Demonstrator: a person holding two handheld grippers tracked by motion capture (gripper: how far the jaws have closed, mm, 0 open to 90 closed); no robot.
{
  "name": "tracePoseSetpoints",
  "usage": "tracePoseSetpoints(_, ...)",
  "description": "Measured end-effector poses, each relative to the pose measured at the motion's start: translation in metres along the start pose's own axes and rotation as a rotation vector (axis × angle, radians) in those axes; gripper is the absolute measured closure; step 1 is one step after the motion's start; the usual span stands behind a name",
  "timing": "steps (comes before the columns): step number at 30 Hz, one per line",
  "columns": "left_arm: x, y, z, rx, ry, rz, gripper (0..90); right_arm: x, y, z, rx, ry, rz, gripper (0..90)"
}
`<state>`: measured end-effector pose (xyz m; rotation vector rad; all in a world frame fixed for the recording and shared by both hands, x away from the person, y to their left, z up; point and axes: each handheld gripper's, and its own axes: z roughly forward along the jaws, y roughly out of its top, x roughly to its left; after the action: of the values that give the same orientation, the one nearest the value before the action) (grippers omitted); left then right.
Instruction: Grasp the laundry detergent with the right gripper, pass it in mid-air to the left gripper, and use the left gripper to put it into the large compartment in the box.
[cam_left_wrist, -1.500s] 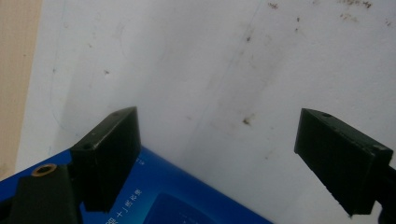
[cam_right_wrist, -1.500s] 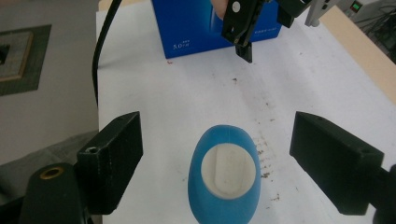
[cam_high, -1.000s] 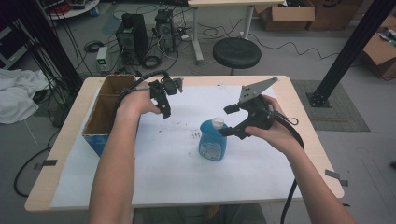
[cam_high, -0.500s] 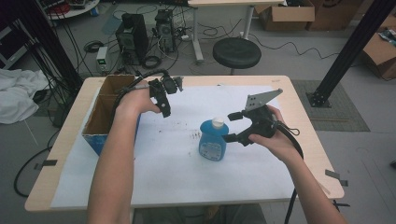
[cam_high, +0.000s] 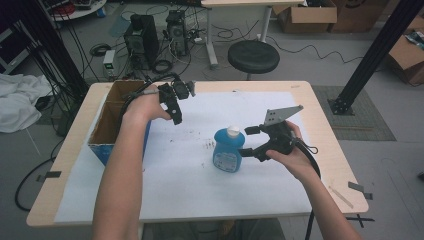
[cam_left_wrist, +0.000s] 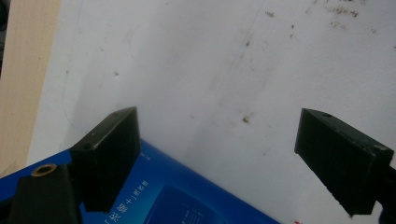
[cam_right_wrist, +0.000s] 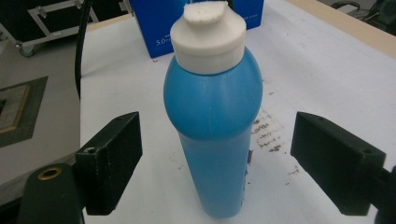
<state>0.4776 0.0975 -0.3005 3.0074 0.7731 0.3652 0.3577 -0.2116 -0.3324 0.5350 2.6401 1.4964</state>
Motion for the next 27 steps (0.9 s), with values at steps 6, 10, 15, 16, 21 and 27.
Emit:
tracePoseSetpoints(6,0.000,0.000,-0.001,-0.002,-0.003,0.000,15.2,0.000,-0.009,0.006,-0.017,-0.005,0.007,16.6)
tracePoseSetpoints(10,0.000,0.001,-0.002,-0.012,-0.001,0.002,15.3,0.000,-0.016,0.010,-0.047,-0.015,0.017,17.1)
tracePoseSetpoints(15,0.000,0.000,-0.002,-0.013,0.000,-0.002,15.3,-0.001,-0.021,0.016,-0.054,-0.009,0.027,17.3)
tracePoseSetpoints(16,0.001,0.000,-0.002,-0.016,-0.002,-0.001,15.2,0.000,-0.023,0.017,-0.056,-0.015,0.024,17.4)
tracePoseSetpoints(21,0.001,-0.001,-0.003,-0.018,0.000,-0.001,15.3,0.001,-0.027,0.024,-0.060,-0.013,0.025,18.0)
tracePoseSetpoints(27,0.001,-0.001,-0.003,-0.019,0.001,0.000,15.3,0.002,-0.030,0.033,-0.054,-0.018,0.024,17.7)
